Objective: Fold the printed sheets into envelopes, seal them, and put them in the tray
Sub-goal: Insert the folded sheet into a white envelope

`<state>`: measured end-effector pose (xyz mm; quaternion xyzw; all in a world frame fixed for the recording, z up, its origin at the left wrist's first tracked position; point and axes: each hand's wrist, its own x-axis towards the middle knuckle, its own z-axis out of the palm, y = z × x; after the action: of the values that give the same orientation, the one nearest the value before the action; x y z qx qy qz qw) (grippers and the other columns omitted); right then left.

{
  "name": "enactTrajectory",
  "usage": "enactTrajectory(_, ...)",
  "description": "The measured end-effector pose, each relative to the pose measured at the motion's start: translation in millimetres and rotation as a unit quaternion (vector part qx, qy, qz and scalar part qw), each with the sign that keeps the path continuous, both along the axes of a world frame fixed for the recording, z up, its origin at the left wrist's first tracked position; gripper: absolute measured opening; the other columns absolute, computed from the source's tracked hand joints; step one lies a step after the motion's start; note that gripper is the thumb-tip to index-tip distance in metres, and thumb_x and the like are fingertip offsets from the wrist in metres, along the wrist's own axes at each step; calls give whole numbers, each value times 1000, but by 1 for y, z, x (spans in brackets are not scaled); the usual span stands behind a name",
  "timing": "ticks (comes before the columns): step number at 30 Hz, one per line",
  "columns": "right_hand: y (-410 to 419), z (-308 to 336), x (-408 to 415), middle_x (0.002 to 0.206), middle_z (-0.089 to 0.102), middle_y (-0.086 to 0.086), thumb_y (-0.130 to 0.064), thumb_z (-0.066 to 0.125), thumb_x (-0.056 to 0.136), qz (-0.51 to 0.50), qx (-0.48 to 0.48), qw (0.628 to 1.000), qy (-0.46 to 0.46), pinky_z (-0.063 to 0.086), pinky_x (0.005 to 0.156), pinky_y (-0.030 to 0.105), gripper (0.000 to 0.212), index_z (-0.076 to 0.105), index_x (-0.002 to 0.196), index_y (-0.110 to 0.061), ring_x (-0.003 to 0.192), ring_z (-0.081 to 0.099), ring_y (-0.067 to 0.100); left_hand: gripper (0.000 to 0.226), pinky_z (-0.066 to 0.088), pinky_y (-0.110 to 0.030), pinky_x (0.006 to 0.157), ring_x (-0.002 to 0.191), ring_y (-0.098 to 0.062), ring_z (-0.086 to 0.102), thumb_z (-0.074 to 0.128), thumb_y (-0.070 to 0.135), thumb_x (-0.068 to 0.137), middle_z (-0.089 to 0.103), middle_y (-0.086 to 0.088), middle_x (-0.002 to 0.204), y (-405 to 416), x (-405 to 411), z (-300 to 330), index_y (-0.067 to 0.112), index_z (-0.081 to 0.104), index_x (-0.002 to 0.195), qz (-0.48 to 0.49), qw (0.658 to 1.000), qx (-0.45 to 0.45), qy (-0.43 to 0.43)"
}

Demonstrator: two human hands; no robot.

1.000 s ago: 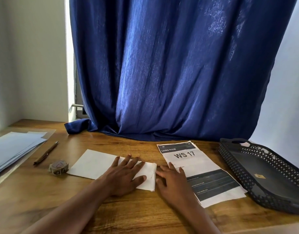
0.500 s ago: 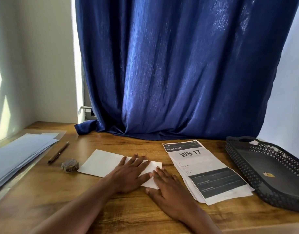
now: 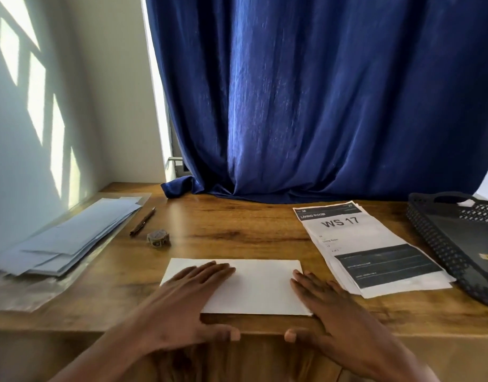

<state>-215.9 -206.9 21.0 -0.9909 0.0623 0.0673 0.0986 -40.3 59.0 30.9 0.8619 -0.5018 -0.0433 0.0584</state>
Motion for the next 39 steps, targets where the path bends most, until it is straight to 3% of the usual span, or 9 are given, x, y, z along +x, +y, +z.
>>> enactTrajectory(5, 9, -6, -19, 153, -26, -40, -86, 25, 87, 51, -63, 995, -50, -19, 117, 21, 78, -15, 148, -59, 136, -35, -18, 101, -5, -13, 118, 142, 22, -13, 43, 105, 64, -12, 51, 152, 58, -8, 0, 71, -3, 147, -4, 1000, 4, -27)
enactTrajectory(9, 9, -15, -28, 156, 0, -42, -42, 60, 98, 72, -22, 989, -124, -5, 125, 24, 73, 9, 147, -62, 146, -16, -15, 71, 43, -26, 109, 135, 5, 44, 78, 39, 88, 37, 35, 145, 96, -7, -9, 61, 41, 145, 2, 993, -114, -27)
enactTrajectory(16, 9, -8, -29, 130, 58, -42, -9, 79, 86, 41, 155, 953, -256, 37, 112, 23, 59, 68, 119, -58, 136, 42, -12, 78, 46, -36, 109, 126, -8, 63, 85, -18, 69, 73, 17, 123, 122, 4, -18, 44, 75, 114, 51, 941, -322, 94)
enactTrajectory(18, 9, 0, -25, 118, 67, -37, -2, 75, 88, 3, 222, 938, -266, 46, 101, 17, 59, 73, 111, -56, 122, 57, -10, 58, 50, -31, 104, 117, -8, 68, 80, -8, 76, 76, 13, 115, 118, 4, -16, 41, 78, 108, 65, 927, -355, 102)
enactTrajectory(21, 15, 20, -10, 103, 76, -22, -29, 72, 90, -49, 362, 889, -277, 55, 74, 15, 30, 73, 115, -45, 91, 73, 3, 38, 59, -24, 78, 98, -7, 73, 84, 16, 82, 77, 13, 107, 105, 6, -8, 45, 75, 105, 116, 884, -437, 123)
enactTrajectory(28, 2, 21, 50, 91, 79, -12, -37, 77, 86, -214, 480, 809, -263, 64, 72, 33, 25, 68, 106, -26, 84, 77, 10, 73, 64, -43, 59, 81, -26, 79, 85, 44, 65, 76, -5, 114, 67, 40, 5, 57, 51, 129, 232, 800, -490, 257)
enactTrajectory(32, -7, 4, 66, 93, 74, -8, -34, 80, 86, -236, 386, 838, -304, 59, 75, 32, 18, 69, 99, -30, 91, 70, 12, 90, 61, -36, 75, 96, -15, 71, 85, 56, 65, 65, 8, 123, 55, 53, -8, 54, 37, 141, 269, 863, -401, 147)
enactTrajectory(35, -3, -3, 67, 83, 68, -14, -42, 76, 88, -228, 247, 881, -333, 46, 61, 21, 20, 63, 102, -38, 80, 65, 6, 86, 48, -15, 62, 79, -4, 65, 89, 47, 73, 53, 13, 130, 54, 56, -20, 52, 38, 142, 251, 900, -355, 20)
enactTrajectory(39, 5, -11, 65, 87, 65, -20, -48, 66, 94, -205, 24, 923, -324, 46, 60, 18, 21, 61, 112, -39, 74, 60, -1, 62, 56, -31, 85, 111, -8, 56, 81, 49, 82, 43, 15, 142, 54, 51, -29, 48, 51, 136, 206, 932, -297, -28)
